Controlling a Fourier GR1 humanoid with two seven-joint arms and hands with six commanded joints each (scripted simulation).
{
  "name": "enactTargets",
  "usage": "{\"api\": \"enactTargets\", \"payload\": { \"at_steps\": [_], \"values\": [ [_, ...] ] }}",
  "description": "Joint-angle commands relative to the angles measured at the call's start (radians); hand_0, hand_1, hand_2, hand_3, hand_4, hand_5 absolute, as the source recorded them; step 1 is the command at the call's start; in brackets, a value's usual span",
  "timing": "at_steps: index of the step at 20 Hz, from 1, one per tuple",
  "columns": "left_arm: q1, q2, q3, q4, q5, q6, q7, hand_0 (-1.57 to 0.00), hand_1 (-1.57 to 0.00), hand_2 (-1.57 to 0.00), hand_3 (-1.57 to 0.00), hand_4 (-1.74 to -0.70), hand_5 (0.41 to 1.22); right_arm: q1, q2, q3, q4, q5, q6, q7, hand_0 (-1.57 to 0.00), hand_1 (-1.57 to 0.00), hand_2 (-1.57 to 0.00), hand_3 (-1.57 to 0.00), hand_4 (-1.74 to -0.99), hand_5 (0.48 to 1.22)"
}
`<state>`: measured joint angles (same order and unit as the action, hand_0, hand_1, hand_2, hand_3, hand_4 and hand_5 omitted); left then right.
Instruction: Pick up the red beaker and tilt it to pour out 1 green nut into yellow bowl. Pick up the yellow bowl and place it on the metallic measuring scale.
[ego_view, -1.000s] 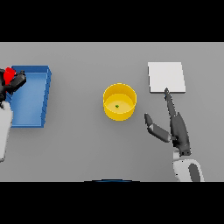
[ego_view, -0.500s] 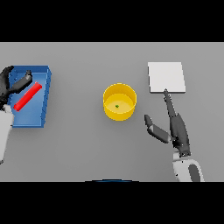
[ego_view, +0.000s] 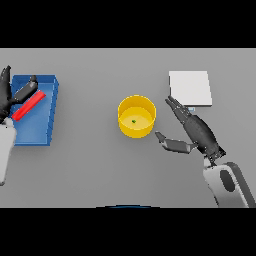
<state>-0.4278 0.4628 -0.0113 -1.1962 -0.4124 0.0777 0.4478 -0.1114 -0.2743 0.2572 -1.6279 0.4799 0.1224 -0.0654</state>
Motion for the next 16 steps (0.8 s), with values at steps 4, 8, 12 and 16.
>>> {"api": "enactTargets", "payload": {
  "at_steps": [4, 8, 12, 16],
  "values": [
    [0.0, 0.003, -0.004, 0.0, -0.008, 0.001, 0.019, -0.01, -0.01, -0.01, -0.01, -0.73, 0.68, -0.146, -0.078, 0.102, 0.059, 0.132, 0.09, -0.001, 0.0, 0.0, 0.0, 0.0, -1.192, 0.677],
    [0.012, 0.0, -0.011, -0.007, -0.011, 0.0, 0.022, 0.0, 0.0, 0.0, 0.0, -0.74, 0.696, -0.272, -0.148, 0.199, 0.143, 0.236, 0.167, -0.08, 0.0, 0.0, 0.0, 0.0, -1.225, 0.684],
    [0.017, 0.016, -0.008, -0.015, -0.005, -0.018, 0.02, 0.0, 0.0, 0.0, 0.0, -0.75, 0.704, -0.389, -0.175, 0.295, 0.219, 0.339, 0.215, -0.118, 0.0, 0.0, 0.0, 0.0, -1.218, 0.707],
    [0.014, 0.014, 0.0, -0.003, 0.001, -0.009, 0.011, 0.0, 0.0, 0.0, 0.0, -0.75, 0.704, -0.46, -0.146, 0.357, 0.295, 0.367, 0.278, -0.132, 0.0, 0.0, 0.0, 0.0, -1.218, 0.72]
  ]
}}
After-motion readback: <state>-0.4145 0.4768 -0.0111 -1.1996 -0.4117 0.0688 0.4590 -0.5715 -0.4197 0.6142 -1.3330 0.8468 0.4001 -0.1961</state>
